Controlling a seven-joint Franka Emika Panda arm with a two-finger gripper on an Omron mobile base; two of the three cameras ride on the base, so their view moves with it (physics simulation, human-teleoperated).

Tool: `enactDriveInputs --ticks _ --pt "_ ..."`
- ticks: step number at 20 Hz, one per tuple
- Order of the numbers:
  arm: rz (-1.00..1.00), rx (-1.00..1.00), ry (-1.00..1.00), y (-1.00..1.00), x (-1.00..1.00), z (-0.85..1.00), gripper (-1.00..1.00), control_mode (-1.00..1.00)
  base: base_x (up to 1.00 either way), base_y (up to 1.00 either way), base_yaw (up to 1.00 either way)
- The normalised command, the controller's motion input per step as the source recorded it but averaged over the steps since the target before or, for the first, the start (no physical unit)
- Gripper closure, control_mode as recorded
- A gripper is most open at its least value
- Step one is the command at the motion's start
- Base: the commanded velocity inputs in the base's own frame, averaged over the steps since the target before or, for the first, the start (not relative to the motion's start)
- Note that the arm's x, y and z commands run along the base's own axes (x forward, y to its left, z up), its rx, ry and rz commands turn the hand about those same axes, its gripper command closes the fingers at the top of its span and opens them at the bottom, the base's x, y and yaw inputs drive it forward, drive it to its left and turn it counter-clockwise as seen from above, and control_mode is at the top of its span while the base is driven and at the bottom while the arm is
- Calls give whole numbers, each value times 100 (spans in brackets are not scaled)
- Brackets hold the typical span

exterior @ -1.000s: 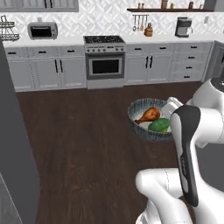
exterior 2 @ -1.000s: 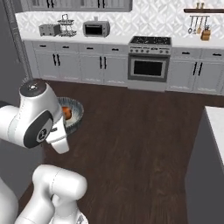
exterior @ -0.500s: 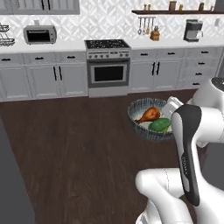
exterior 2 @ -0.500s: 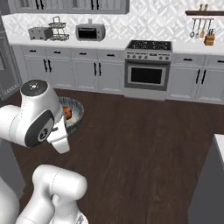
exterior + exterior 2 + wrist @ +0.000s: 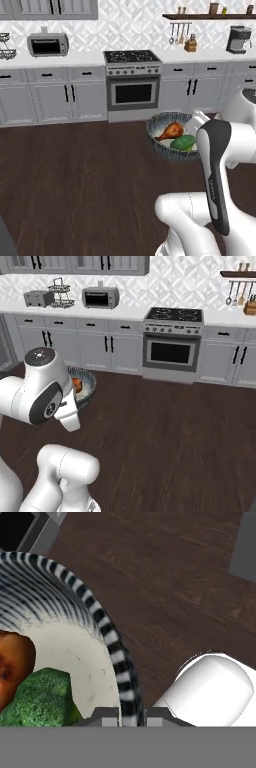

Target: Pick the chicken drumstick and broccoli from their plates and place them in the bowl. Then put the bowl in the fridge.

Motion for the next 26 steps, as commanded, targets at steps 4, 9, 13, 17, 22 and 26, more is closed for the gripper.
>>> enactDriveInputs --ticks 4,9,13,17,22,26 --pt "0 0 0 0 0 0 100 100 100 40 21" --pt "0 0 0 0 0 0 100 100 100 19 47" --pt "0 0 0 0 0 0 100 100 100 0 64" --pt "0 0 0 0 0 0 100 100 100 -5 78" --pt "0 0 0 0 0 0 100 100 95 -13 86" --pt "0 0 0 0 0 0 100 100 84 -24 88"
